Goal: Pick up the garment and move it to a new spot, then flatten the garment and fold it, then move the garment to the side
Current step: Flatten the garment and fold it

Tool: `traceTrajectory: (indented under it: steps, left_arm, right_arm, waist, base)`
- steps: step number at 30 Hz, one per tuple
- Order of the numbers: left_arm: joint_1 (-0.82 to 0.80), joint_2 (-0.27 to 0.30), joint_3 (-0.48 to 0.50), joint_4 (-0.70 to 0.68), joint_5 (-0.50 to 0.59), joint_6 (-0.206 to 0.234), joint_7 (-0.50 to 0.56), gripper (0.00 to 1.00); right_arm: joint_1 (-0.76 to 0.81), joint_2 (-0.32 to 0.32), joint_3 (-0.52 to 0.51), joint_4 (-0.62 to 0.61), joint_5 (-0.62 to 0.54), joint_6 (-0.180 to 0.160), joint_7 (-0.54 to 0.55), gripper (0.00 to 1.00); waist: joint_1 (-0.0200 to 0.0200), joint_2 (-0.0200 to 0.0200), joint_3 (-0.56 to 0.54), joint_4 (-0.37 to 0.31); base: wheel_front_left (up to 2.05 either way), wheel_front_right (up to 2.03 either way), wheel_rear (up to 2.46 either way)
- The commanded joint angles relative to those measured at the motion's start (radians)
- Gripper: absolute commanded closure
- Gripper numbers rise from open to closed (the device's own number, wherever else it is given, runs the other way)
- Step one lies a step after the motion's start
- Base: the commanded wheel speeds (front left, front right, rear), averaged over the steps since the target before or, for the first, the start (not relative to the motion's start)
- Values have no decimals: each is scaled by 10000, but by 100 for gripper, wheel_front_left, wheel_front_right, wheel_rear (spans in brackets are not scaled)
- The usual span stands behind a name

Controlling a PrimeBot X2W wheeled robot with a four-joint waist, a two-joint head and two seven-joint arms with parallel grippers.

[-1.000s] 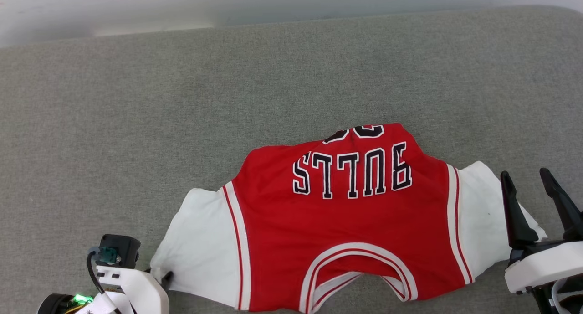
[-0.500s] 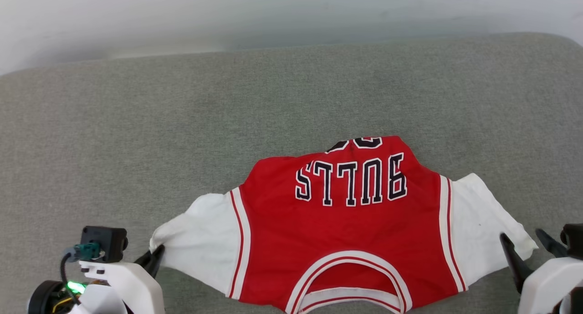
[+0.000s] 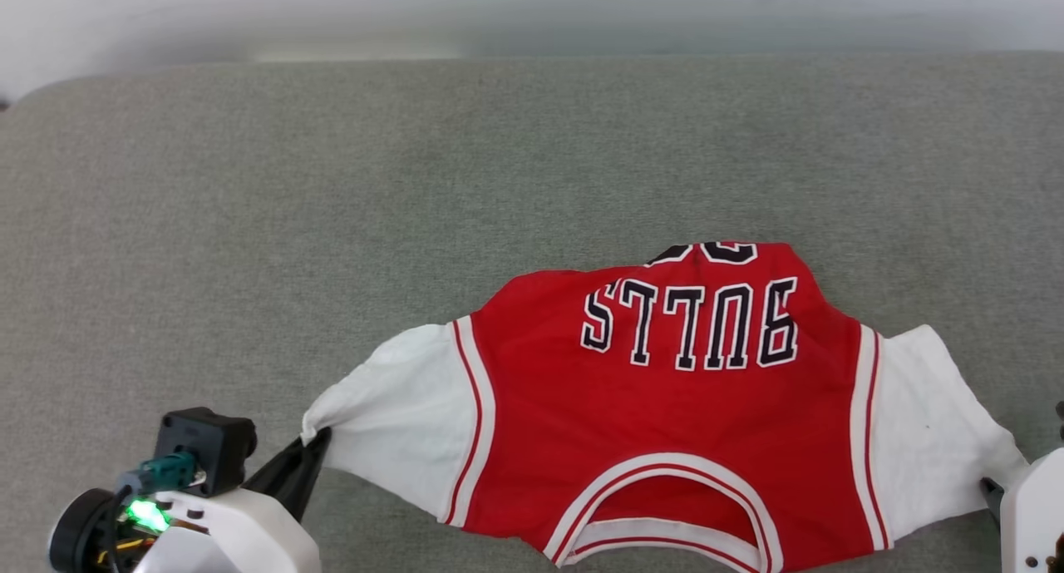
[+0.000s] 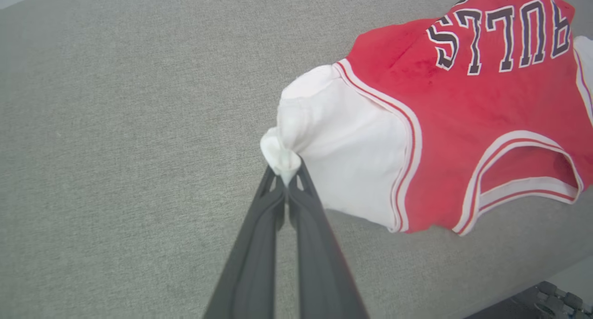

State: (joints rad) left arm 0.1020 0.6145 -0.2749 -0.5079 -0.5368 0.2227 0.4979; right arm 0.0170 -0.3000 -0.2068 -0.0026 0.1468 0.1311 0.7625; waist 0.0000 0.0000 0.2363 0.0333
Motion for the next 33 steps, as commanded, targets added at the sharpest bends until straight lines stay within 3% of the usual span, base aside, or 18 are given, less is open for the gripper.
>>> traceTrajectory:
  steps: [1,11,12,13,14,15,24,28,33]
  left_arm:
    - [-93,-11,-8,-39,56,-21,8,100]
    - [-360,-80,-321,-118,-46,-190,210,100]
    - [-358,-67,-308,-94,-78,-183,225,100]
    - [-352,-52,-290,-57,-113,-190,233,100]
    - [-343,-37,-271,-28,-137,-200,233,100]
    - [-331,-26,-243,14,-147,-203,213,100]
    - [-154,211,200,45,-345,-266,-135,100]
    - [-194,364,703,-227,-575,-335,-442,100]
    - [-358,835,1439,-599,-649,-356,-559,100]
  right_arm:
    - [-149,-1,30,65,-36,-5,31,0]
    - [-264,181,817,1702,297,21,10,0]
    - [-246,230,943,1836,363,50,63,8]
    - [-254,257,1049,1966,413,56,101,57]
    - [-256,253,1115,2063,435,56,112,86]
    - [-275,226,1171,2128,436,55,100,100]
    - [-614,-477,1022,958,900,7,-270,100]
    - [-951,-991,961,-103,1116,-7,-15,100]
    - [-1418,-1083,730,-1533,1674,-7,765,100]
  waist:
    - [0,0,74,84]
    - [0,0,406,404]
    - [0,0,414,408]
    - [0,0,410,407]
    - [0,0,399,398]
    - [0,0,372,375]
    - [0,0,-433,-64]
    - [0,0,-858,-348]
    - [0,0,-1322,-601]
  base:
    - [0,0,0]
    - [0,0,0]
    - [0,0,0]
    - [0,0,0]
    - [0,0,0]
    - [0,0,0]
    - [0,0,0]
    - [0,0,0]
    - [0,0,0]
